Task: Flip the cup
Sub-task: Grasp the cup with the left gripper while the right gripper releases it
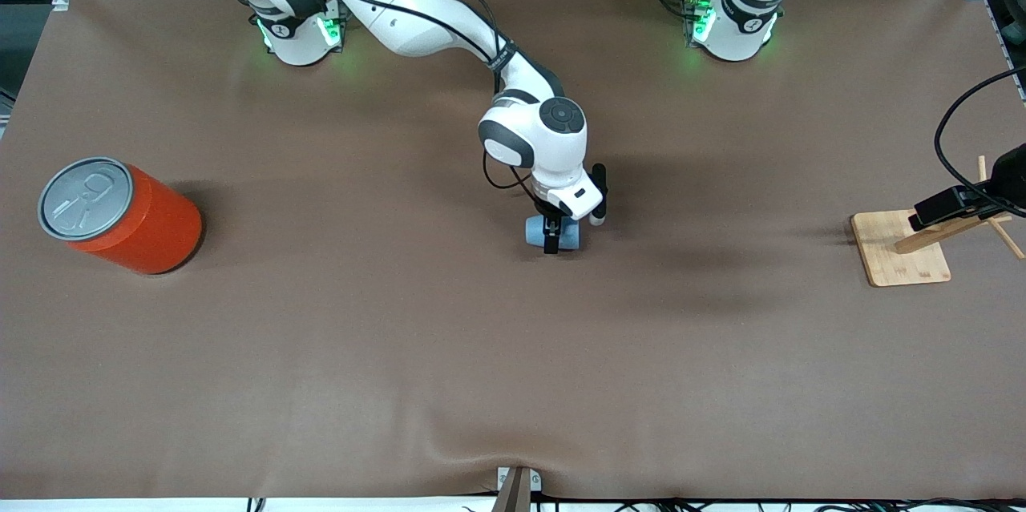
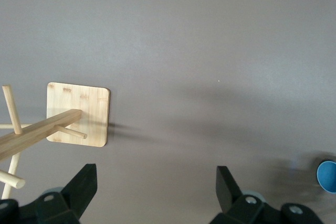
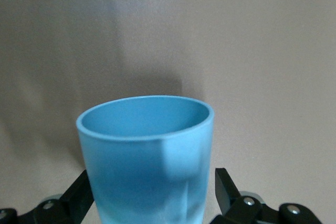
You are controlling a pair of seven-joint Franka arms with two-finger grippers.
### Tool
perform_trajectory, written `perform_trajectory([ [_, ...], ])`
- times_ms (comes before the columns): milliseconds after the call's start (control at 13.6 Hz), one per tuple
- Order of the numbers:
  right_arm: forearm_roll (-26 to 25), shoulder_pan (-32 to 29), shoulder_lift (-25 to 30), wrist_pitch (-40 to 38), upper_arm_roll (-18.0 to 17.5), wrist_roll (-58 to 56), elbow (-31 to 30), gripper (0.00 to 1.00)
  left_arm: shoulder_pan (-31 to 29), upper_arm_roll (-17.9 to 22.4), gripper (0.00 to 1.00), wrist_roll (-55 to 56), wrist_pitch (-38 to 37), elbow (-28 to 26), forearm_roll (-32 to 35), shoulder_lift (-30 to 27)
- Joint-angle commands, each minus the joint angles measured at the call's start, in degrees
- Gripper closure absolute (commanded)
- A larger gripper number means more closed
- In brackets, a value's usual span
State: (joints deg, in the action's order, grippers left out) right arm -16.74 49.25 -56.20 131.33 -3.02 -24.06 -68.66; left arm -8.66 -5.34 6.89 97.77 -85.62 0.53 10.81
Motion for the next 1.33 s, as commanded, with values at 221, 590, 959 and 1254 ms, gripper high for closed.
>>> perform_trajectory([
  [221,-0.13,0.14,1.71,-3.95,0.21,1.29,1.86,0.00,-0.48,-0.46,0.00,0.49,1.88,0.63,-0.45,5.78],
  [590,1.62,-0.39,6.80,-12.47,-1.37,1.03,1.95,0.00,5.13,-1.51,0.00,4.95,5.32,0.54,-0.88,13.08],
  [959,8.74,-7.22,13.56,-18.47,-1.46,0.94,2.56,0.00,12.42,-1.78,0.00,13.05,6.29,0.63,-23.86,21.07],
  [1254,16.45,-19.69,18.92,-21.37,-1.46,0.85,2.65,0.00,21.03,-1.78,0.00,19.03,17.41,0.63,-32.15,28.46],
])
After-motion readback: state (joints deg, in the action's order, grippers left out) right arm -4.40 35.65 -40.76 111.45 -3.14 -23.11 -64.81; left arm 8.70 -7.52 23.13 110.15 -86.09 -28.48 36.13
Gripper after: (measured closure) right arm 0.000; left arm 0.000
